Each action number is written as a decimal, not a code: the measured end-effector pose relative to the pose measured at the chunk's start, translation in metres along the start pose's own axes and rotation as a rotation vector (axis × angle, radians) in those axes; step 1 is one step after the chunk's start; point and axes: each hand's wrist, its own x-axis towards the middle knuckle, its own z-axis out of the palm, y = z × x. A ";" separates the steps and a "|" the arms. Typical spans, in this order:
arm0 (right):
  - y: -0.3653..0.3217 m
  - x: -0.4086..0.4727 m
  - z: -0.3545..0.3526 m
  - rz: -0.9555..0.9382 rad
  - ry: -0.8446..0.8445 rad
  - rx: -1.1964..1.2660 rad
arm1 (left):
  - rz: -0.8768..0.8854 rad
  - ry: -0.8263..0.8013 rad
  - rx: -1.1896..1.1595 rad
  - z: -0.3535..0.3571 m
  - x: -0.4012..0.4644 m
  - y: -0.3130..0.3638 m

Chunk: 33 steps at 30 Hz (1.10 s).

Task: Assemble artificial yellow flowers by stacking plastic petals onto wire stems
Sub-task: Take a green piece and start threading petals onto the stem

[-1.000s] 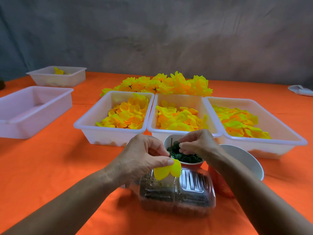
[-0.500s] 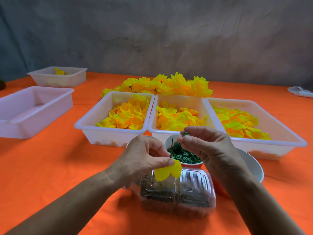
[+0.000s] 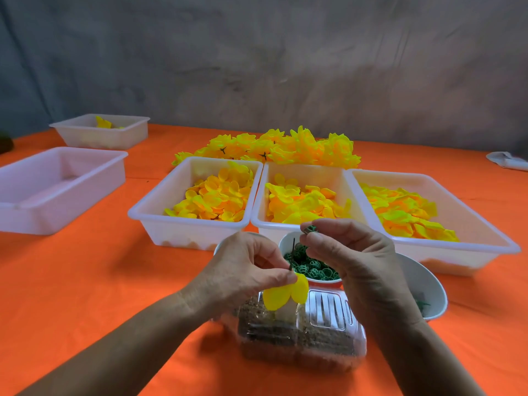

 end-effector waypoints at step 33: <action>0.005 -0.008 0.017 0.007 -0.037 0.026 | 0.056 -0.030 0.009 -0.001 -0.002 0.001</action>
